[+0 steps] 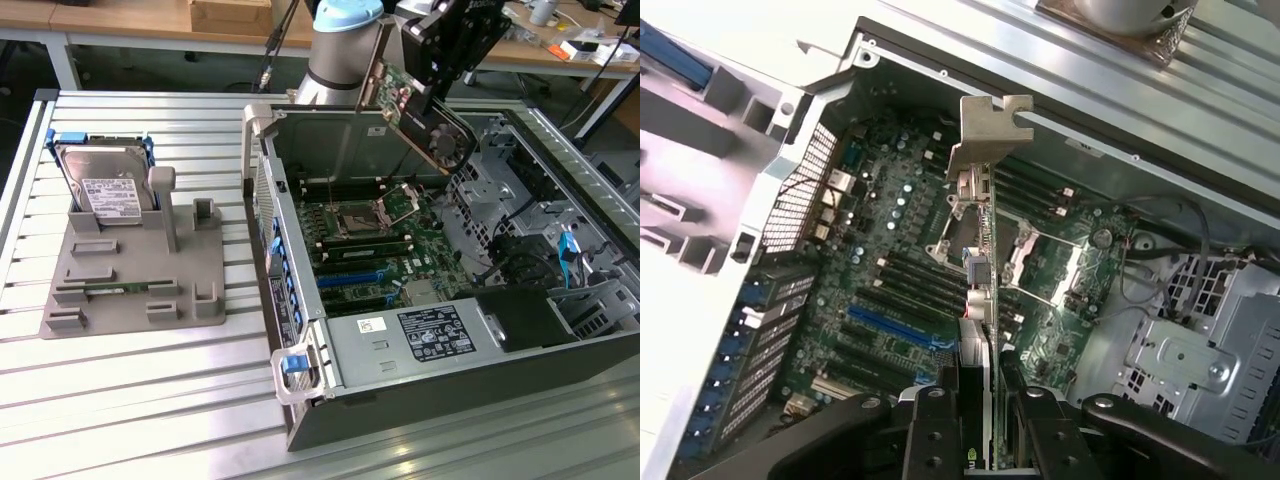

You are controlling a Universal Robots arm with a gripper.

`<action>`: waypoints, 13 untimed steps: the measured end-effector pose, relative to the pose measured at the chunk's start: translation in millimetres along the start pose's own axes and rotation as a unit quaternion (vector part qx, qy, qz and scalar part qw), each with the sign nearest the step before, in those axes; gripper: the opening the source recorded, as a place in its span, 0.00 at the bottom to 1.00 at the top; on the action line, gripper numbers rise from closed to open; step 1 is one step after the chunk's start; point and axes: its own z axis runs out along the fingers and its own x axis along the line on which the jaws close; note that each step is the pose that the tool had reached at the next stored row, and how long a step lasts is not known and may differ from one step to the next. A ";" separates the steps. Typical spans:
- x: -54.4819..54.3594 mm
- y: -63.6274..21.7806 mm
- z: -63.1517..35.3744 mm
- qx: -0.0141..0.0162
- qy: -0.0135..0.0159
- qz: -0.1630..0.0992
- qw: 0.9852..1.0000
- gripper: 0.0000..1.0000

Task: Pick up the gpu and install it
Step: 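Insert the gpu into the slot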

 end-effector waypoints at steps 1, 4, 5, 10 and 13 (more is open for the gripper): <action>0.0 0.0 0.0 0.000 0.000 -0.004 1.000 0.27; 0.0 0.0 0.1 0.000 0.001 -0.017 1.000 0.27; 0.0 0.0 0.1 0.000 0.001 -0.020 1.000 0.27; 0.0 0.0 0.2 -0.001 0.001 -0.037 0.999 0.27; 0.0 0.0 0.3 -0.001 0.002 -0.048 0.999 0.27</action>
